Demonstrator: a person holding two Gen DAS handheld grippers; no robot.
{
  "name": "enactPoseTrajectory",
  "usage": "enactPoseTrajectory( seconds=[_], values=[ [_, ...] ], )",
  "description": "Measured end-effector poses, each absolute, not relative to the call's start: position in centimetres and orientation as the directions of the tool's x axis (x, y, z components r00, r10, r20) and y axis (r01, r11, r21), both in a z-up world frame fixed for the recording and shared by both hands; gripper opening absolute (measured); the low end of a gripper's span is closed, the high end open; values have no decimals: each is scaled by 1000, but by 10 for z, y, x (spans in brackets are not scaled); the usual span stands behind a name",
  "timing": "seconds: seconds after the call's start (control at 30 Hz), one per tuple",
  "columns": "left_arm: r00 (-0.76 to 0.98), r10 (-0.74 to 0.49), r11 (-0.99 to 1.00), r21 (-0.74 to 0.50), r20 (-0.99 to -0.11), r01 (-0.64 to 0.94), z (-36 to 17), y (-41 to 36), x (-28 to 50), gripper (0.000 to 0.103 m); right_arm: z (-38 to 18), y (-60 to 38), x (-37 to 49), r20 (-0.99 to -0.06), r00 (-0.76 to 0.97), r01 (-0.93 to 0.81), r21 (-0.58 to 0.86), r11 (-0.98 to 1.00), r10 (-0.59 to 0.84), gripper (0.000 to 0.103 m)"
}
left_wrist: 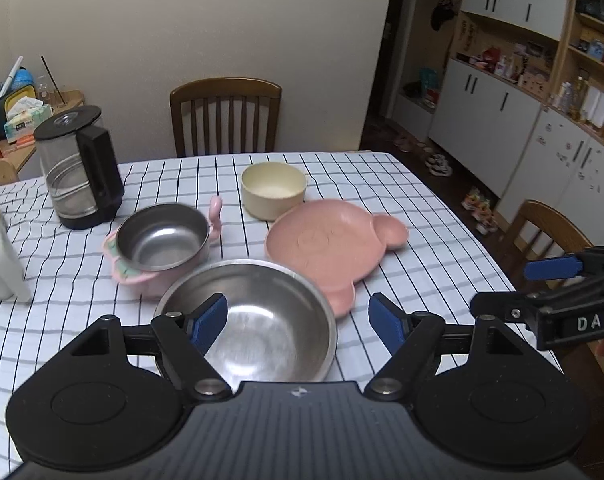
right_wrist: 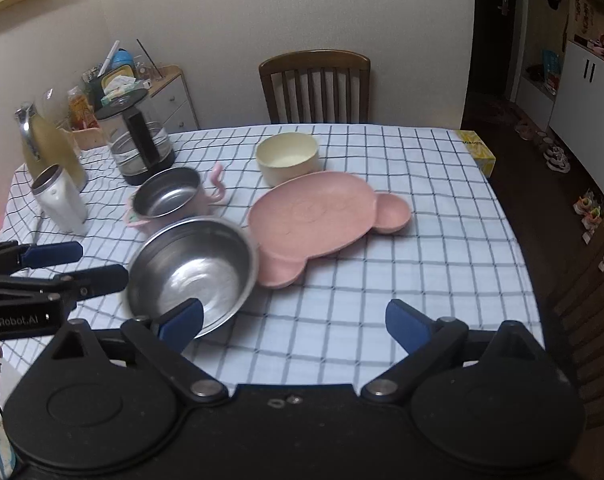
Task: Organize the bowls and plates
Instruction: 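Move the left gripper to the pink bear-shaped plate and close on its rim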
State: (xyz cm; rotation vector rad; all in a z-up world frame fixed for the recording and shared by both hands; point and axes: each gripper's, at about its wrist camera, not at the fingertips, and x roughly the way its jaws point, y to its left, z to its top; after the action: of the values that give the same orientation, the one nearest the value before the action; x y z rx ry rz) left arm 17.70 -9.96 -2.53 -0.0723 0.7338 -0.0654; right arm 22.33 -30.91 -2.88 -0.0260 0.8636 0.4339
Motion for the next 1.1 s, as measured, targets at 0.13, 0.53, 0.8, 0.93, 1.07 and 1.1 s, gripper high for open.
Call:
enactPoseTrajectory(
  seconds=[0.13, 0.53, 0.8, 0.93, 1.07, 1.1],
  values=[
    [739, -48, 999, -50, -672, 19, -30, -116, 215, 77, -34, -326, 257, -744, 566, -391, 137, 910, 355, 99],
    [634, 25, 1000, 7, -773, -31, -68, -125, 339, 77, -70, -363, 361, -786, 537, -366, 108, 924, 305, 99],
    [548, 118, 993, 86, -828, -85, -109, -118, 398, 77, -103, -362, 422, -819, 509, -343, 89, 935, 265, 95],
    [508, 131, 991, 92, -852, -101, -126, -112, 415, 77, -122, -358, 445, -841, 482, -321, 93, 943, 247, 88],
    [482, 120, 990, 70, -868, -119, -137, -106, 426, 66, -139, -354, 464, -862, 446, -300, 111, 947, 242, 74],
    [472, 115, 990, 64, -874, -122, -140, -105, 428, 64, -143, -353, 467, -866, 438, -295, 113, 949, 240, 73]
  ],
)
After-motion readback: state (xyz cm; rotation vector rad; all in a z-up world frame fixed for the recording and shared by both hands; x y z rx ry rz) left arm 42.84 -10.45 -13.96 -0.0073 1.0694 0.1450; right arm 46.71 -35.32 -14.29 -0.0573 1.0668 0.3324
